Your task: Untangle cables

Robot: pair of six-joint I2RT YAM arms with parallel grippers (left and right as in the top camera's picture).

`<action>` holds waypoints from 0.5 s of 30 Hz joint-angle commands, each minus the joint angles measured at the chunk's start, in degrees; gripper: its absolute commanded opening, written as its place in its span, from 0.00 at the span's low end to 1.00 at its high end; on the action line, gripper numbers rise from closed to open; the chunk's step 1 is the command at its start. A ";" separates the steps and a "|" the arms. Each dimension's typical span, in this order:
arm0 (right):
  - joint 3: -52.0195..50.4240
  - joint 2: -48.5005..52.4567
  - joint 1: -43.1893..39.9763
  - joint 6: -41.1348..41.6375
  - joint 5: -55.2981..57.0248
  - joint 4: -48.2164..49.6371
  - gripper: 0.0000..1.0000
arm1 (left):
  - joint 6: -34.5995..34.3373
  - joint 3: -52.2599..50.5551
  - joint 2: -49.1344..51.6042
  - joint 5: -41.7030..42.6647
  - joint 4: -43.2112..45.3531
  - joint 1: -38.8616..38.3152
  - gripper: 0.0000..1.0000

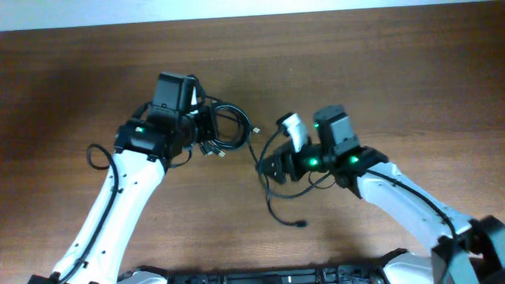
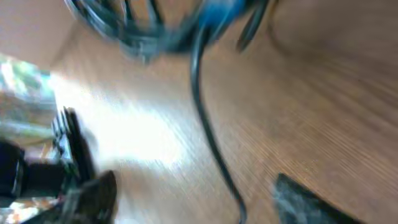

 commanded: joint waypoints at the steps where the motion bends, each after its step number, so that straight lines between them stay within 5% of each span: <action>1: -0.22 5.38 3.30 -7.78 0.94 -0.31 0.70 | -1.81 0.35 -0.72 5.31 0.33 2.89 0.00; 5: -0.22 10.51 6.95 -7.74 0.76 -0.52 0.41 | -2.01 0.35 -0.72 7.54 0.22 6.49 0.00; 7: -0.22 11.13 8.13 -7.76 0.81 -0.48 0.13 | -1.95 0.35 -0.72 7.67 0.17 6.54 0.00; 9: -0.20 11.10 7.96 -6.82 0.76 -0.24 0.04 | -0.13 0.35 -0.72 7.72 0.13 6.51 0.00; 12: -0.09 10.95 5.81 -2.80 0.24 -0.35 0.05 | 12.17 0.24 -0.70 10.75 -0.22 5.84 0.00; 15: -0.04 9.88 -1.55 -2.75 -12.98 -0.46 0.64 | 21.92 0.13 -0.61 10.86 -3.91 4.83 0.00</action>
